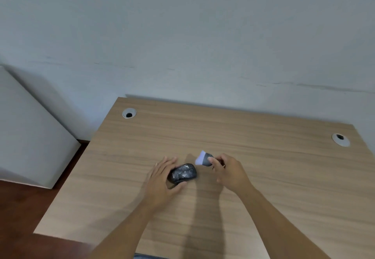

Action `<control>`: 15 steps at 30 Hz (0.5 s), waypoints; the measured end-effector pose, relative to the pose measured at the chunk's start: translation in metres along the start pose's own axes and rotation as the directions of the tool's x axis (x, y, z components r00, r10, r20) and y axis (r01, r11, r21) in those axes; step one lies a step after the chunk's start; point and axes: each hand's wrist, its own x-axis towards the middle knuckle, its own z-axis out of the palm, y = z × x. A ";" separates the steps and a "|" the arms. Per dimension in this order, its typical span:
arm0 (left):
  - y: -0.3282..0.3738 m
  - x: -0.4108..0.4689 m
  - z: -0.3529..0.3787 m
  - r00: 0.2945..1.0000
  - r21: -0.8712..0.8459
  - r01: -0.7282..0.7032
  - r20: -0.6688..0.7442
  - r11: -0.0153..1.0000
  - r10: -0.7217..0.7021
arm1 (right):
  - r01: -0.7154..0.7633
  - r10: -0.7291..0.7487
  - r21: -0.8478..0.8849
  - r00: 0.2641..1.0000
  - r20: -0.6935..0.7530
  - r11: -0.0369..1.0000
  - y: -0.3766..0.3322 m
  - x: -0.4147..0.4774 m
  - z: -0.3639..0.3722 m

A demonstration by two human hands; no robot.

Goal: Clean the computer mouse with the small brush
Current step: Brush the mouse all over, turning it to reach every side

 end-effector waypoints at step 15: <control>0.003 -0.006 0.005 0.994 0.034 0.025 -0.108 0.999 -0.022 | 0.117 -0.112 0.084 0.992 -0.063 0.990 -0.029 0.026 0.032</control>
